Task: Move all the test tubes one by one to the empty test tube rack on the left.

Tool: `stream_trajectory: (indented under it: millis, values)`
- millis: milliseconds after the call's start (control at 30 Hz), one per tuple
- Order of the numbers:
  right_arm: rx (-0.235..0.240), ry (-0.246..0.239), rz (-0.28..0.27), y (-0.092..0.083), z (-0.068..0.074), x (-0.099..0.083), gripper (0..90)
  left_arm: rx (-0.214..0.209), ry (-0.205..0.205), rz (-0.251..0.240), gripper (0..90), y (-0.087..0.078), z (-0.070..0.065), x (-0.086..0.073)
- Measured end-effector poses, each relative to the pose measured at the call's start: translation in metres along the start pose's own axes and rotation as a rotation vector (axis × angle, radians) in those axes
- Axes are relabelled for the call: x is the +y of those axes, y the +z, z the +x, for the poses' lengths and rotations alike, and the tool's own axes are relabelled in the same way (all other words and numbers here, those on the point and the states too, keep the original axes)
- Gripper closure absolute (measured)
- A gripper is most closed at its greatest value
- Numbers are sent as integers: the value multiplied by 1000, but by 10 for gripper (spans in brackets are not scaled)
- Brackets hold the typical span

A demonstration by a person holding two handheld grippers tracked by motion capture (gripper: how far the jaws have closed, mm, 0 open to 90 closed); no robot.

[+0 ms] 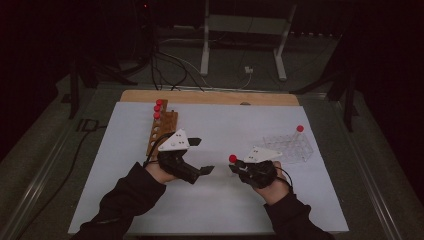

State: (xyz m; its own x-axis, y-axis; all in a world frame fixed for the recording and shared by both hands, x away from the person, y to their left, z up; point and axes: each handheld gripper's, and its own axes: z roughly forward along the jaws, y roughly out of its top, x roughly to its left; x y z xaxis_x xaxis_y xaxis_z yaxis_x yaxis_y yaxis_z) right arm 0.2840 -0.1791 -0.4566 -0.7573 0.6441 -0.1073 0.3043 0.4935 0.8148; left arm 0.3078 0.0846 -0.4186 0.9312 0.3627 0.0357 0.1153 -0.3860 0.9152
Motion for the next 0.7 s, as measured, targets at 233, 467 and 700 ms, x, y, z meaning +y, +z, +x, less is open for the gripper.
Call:
stream_trajectory:
  millis: [233, 467, 700]
  values:
    - [11, -6, -2, 0, 3, 1, 752, -37, 7, -2, 123, 19, -4, 4]
    - [14, -7, -5, -1, 4, 1, 751, -56, 18, 4, 221, 34, -8, 6]
    - [21, -9, -12, -2, 5, 2, 752, -57, 18, 2, 331, 45, -10, 5]
